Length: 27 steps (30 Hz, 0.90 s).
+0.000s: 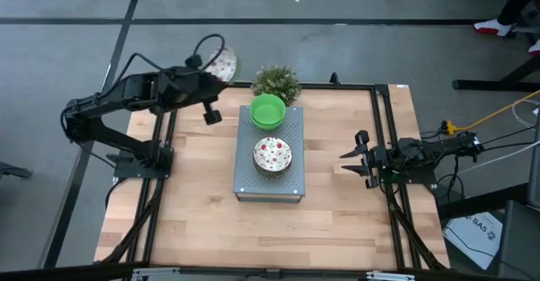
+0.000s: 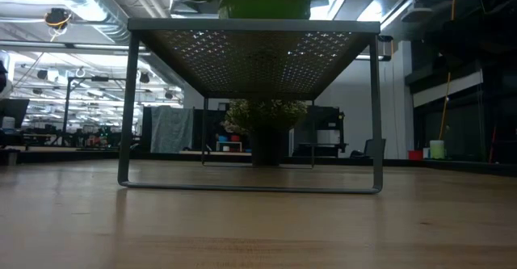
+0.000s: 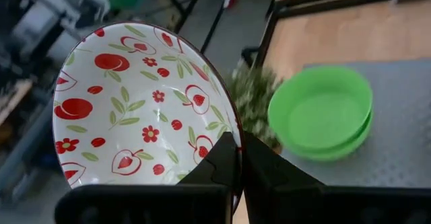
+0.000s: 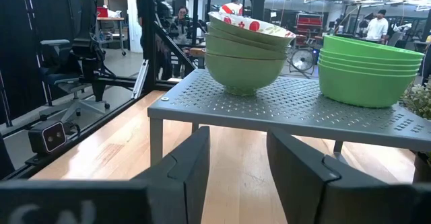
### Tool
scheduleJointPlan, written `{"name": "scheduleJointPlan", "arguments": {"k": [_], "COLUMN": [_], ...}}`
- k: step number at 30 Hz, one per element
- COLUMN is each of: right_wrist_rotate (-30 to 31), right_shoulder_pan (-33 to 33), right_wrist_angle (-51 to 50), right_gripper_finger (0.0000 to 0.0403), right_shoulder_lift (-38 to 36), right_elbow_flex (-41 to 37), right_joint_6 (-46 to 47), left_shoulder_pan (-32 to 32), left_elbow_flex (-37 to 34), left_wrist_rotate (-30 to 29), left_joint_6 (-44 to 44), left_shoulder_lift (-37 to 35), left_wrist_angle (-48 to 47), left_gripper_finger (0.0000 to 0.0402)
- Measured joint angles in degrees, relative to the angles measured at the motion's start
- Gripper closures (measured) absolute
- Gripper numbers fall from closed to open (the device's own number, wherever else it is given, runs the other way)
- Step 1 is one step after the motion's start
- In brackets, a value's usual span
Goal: Pick & Place Mini bowls
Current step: Stack the red patterned bowl on the red patterned bowl on the shelf
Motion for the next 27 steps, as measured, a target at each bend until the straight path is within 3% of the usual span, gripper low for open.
{"name": "scheduleJointPlan", "arguments": {"k": [15, 27], "right_wrist_rotate": [0.0, 0.0], "right_shoulder_pan": [0.0, 0.0], "right_wrist_angle": [0.0, 0.0], "right_gripper_finger": [0.0256, 0.0256], "right_shoulder_lift": [0.0, 0.0], "right_elbow_flex": [0.0, 0.0], "right_joint_6": [0.0, 0.0], "left_shoulder_pan": [-1.9, -6.4], "left_elbow_flex": [13.4, 16.5], "left_wrist_rotate": [14.5, 31.4], "left_joint_6": [12.8, 15.1], "left_shoulder_lift": [15.8, 20.3], "left_wrist_angle": [4.3, 3.2], "left_gripper_finger": [0.0398, 0.0398]}}
